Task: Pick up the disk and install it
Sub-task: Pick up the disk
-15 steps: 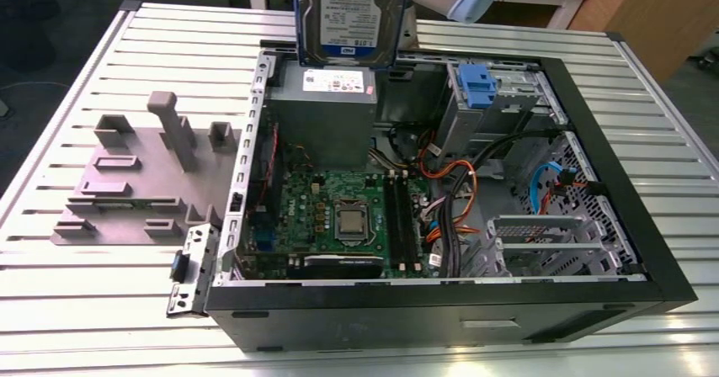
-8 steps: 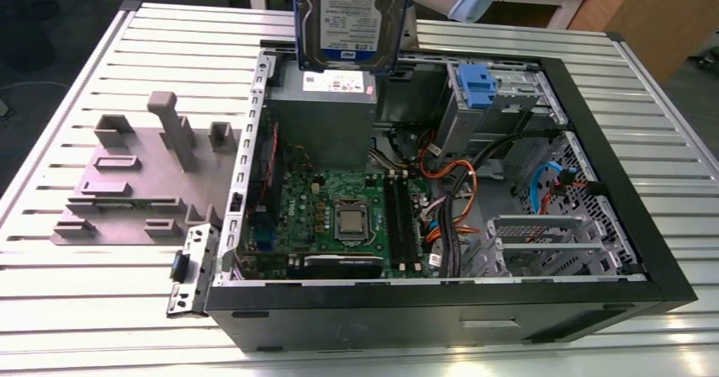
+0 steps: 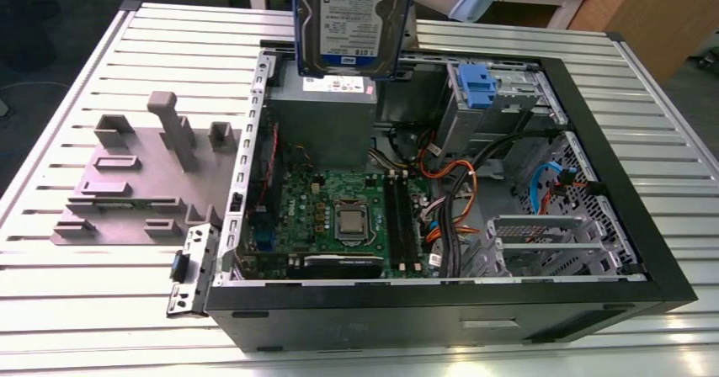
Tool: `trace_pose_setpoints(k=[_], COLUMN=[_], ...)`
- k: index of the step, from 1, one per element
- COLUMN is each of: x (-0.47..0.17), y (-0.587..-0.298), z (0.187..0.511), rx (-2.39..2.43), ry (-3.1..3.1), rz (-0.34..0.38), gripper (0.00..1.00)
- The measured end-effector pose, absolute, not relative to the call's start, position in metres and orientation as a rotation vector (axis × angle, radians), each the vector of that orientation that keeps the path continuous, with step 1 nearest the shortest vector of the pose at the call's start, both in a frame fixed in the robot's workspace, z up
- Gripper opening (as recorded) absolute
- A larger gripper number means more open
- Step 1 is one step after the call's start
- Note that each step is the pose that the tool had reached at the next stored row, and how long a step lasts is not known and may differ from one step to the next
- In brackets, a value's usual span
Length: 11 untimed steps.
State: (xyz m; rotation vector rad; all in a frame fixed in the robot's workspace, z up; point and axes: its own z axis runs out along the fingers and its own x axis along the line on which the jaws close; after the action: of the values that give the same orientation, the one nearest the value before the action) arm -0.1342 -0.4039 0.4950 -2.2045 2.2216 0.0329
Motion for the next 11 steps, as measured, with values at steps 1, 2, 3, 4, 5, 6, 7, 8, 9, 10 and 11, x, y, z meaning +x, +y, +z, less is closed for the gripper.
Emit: trace_pose_setpoints(k=[1,2,3,4,5,6,7,8,9,10,11], x=[-0.134,-0.134,-0.134,-0.134,-0.134,-0.134,-0.134,-0.134,-0.134,-0.134,-0.134], y=[-0.405,-0.406,-0.407,-0.408,-0.409,-0.410,-0.412,-0.413,-0.414,-0.415,-0.416], z=[0.495,0.495,0.495,0.495,0.495,0.495,0.495,0.495,0.495,0.495,0.495], rx=[-2.205,-2.204,-2.205,-2.205,-2.205,-2.205,-2.205,-2.205,-2.205,-2.205,-2.205], ry=[2.222,2.222,2.222,2.222,2.222,2.222,2.222,2.222,2.222,2.222,2.222], rz=[0.033,0.033,0.033,0.033,0.032,0.032,0.032,0.032,0.032,0.031,0.031], gripper=[0.36,0.36,0.36,0.36,0.36,0.36,0.36,0.36,0.36,0.36,0.36])
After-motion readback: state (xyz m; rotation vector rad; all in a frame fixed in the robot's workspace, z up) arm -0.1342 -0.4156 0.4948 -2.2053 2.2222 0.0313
